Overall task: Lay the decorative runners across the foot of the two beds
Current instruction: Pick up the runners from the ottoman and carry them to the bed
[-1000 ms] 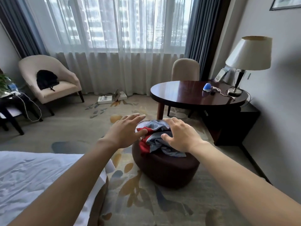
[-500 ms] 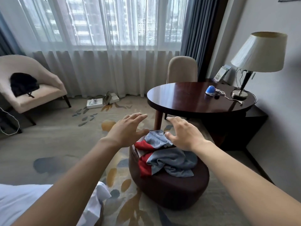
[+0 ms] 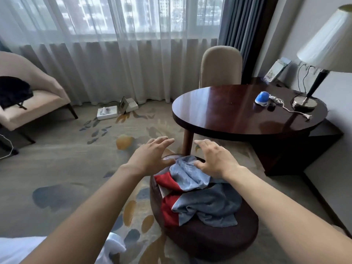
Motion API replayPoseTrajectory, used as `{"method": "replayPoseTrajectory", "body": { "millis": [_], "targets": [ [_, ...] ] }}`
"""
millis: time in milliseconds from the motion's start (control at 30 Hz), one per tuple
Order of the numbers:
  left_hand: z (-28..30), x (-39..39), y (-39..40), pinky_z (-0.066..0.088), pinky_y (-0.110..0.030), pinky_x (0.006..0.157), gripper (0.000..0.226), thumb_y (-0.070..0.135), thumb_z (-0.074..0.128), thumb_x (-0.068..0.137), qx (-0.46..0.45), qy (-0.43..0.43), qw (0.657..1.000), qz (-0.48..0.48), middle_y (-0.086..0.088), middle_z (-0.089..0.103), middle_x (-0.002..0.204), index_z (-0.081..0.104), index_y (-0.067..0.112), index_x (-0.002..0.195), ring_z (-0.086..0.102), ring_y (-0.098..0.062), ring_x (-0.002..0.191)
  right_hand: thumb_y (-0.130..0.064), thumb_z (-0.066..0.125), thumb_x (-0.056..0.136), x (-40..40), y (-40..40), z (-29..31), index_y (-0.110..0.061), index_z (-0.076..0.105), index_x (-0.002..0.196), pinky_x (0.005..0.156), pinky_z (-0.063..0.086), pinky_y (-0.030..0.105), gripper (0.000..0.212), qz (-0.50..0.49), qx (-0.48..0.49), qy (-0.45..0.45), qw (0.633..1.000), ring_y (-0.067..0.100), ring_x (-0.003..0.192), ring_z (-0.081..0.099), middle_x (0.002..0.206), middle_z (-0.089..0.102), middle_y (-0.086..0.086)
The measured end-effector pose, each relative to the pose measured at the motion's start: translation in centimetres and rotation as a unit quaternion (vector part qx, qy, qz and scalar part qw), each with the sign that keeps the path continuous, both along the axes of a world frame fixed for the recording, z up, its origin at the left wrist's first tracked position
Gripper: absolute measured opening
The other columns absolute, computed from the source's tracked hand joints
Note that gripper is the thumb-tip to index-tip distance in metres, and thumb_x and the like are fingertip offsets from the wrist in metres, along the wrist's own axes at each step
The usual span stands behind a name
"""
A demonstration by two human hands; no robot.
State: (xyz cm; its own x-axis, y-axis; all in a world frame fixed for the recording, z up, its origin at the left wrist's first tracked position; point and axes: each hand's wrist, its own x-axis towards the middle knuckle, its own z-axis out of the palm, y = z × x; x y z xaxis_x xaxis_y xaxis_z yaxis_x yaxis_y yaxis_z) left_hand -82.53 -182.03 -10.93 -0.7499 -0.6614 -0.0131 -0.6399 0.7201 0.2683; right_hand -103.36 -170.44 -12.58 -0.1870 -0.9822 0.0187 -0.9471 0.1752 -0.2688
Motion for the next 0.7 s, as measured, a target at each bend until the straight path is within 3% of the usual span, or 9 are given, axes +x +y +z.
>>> {"method": "replayPoseTrajectory", "body": {
  "millis": [167,533,700],
  "targets": [
    [-4.9,-4.8,-5.4,0.033,-0.038,0.114,0.076,0.050,0.064,0.087,0.045,-0.016,0.999,-0.025,0.007,0.030,0.159,0.030,0.035,0.153,0.031,-0.019,0.143,-0.042,0.061,0.085,-3.4,-3.9,-5.1,-0.023,0.031,0.151,0.107,0.040,0.038,0.074,-0.015,0.053,-0.012,0.998,0.020,0.130,0.045,0.144,0.045,-0.002],
    [-22.0,-13.8,-10.8,0.040,-0.039,0.108,0.075,0.047,0.066,0.085,0.155,-0.107,0.974,-0.126,0.006,0.032,0.158,0.032,0.034,0.151,0.034,-0.019,0.142,-0.047,0.065,0.081,-7.8,-8.8,-19.3,-0.022,0.025,0.152,0.105,0.040,0.038,0.085,-0.052,0.197,-0.049,0.978,0.022,0.132,0.040,0.147,0.036,-0.001],
    [-28.2,-15.6,-11.9,0.043,-0.041,0.107,0.085,0.043,0.067,0.086,0.173,-0.161,0.963,-0.127,0.001,0.024,0.162,0.020,0.032,0.155,0.028,-0.022,0.146,-0.050,0.067,0.079,-9.2,-10.3,-25.3,-0.022,0.020,0.154,0.110,0.036,0.039,0.092,-0.034,0.242,-0.051,0.968,0.024,0.141,0.031,0.155,0.026,0.004]
  ]
}}
